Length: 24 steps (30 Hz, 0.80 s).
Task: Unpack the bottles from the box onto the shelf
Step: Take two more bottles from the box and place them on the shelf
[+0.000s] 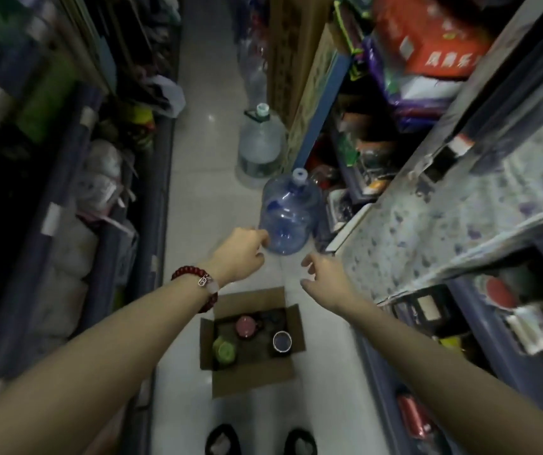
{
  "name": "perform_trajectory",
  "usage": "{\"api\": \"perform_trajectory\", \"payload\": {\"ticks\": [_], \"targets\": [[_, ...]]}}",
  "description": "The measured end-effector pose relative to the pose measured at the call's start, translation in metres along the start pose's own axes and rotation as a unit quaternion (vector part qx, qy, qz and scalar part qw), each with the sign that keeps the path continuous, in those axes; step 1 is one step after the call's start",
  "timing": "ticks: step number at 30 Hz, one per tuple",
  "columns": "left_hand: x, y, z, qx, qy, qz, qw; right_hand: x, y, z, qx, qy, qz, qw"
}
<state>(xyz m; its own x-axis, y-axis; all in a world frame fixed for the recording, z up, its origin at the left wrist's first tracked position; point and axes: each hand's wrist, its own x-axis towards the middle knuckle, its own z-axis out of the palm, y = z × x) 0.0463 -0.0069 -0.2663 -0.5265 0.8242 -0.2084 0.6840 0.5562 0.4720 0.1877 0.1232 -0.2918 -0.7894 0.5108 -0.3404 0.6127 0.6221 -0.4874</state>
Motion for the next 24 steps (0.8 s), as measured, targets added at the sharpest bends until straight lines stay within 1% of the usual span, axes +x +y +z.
{"api": "perform_trajectory", "payload": {"ticks": [3, 8, 12, 15, 17, 21, 24], "targets": [[0.008, -0.041, 0.052, 0.013, -0.036, -0.028, 0.999, 0.018, 0.03, 0.053, -0.009, -0.036, 0.016, 0.999], [0.022, -0.103, 0.142, -0.004, -0.064, -0.074, 0.995, 0.053, 0.09, 0.141, -0.005, -0.08, 0.039, 0.996], [0.026, -0.157, 0.215, -0.046, -0.053, -0.128, 0.989, 0.084, 0.125, 0.216, 0.004, -0.125, 0.013, 0.992], [0.021, -0.198, 0.269, -0.103, -0.032, -0.183, 0.977, 0.104, 0.139, 0.273, 0.048, -0.135, -0.013, 0.99], [0.015, -0.22, 0.304, -0.132, -0.031, -0.211, 0.968, 0.115, 0.146, 0.308, 0.079, -0.142, -0.02, 0.987], [-0.001, -0.248, 0.367, -0.18, -0.016, -0.235, 0.955, 0.134, 0.163, 0.373, 0.086, -0.154, -0.025, 0.984], [-0.014, -0.259, 0.404, -0.221, -0.006, -0.244, 0.944, 0.145, 0.178, 0.411, 0.102, -0.136, -0.028, 0.985]]}}
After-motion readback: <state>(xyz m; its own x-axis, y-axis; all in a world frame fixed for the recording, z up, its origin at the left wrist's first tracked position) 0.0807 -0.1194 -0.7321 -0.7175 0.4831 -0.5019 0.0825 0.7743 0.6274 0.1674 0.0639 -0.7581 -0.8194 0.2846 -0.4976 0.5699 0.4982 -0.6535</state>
